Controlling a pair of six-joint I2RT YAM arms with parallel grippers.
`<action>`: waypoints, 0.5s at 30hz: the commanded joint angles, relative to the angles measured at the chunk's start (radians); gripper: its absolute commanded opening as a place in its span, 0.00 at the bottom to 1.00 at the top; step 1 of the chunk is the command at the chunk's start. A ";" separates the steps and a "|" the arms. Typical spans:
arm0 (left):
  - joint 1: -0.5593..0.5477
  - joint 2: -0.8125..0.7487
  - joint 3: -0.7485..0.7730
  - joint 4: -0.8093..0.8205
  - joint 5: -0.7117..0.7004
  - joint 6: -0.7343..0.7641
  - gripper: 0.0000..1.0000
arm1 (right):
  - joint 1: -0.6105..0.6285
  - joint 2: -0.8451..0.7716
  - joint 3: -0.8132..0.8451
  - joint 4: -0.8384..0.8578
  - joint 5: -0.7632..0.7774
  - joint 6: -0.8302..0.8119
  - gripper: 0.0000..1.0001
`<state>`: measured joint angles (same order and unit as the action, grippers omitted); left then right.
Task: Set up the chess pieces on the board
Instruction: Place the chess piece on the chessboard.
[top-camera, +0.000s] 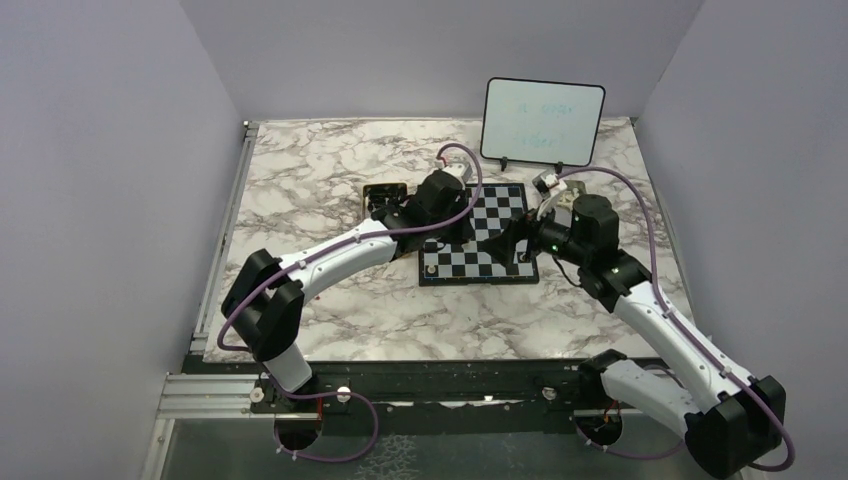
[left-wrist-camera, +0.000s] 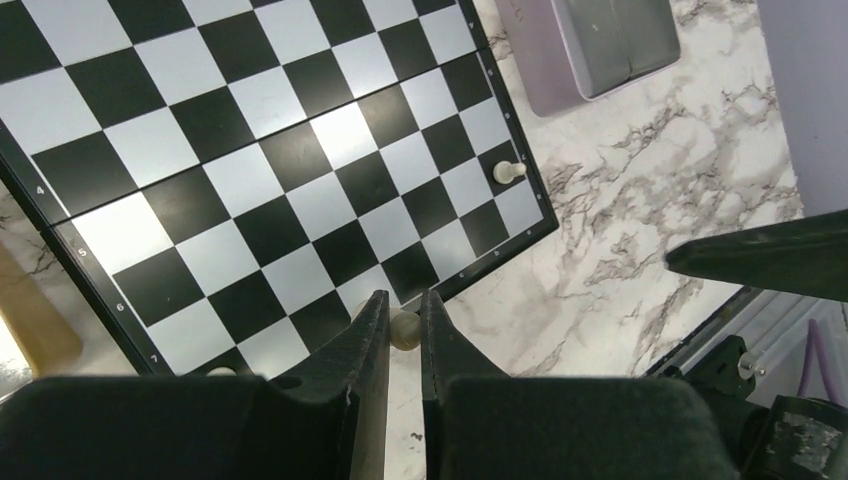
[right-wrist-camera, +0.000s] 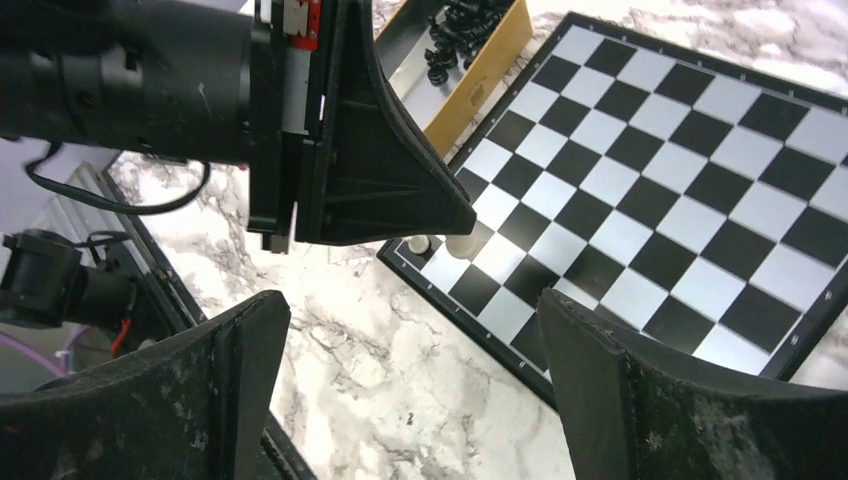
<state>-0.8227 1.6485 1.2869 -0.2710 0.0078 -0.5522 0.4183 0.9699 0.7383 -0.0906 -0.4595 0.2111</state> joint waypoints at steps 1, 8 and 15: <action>-0.008 -0.023 -0.089 0.146 -0.009 -0.018 0.05 | 0.007 -0.048 0.024 -0.125 0.072 0.098 1.00; -0.008 -0.016 -0.202 0.337 0.068 -0.038 0.06 | 0.007 -0.129 -0.010 -0.133 0.168 0.152 1.00; -0.020 0.017 -0.248 0.426 0.077 -0.026 0.06 | 0.007 -0.196 -0.043 -0.141 0.301 0.151 1.00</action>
<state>-0.8276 1.6520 1.0718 0.0315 0.0624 -0.5804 0.4198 0.8055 0.7143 -0.2062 -0.2634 0.3485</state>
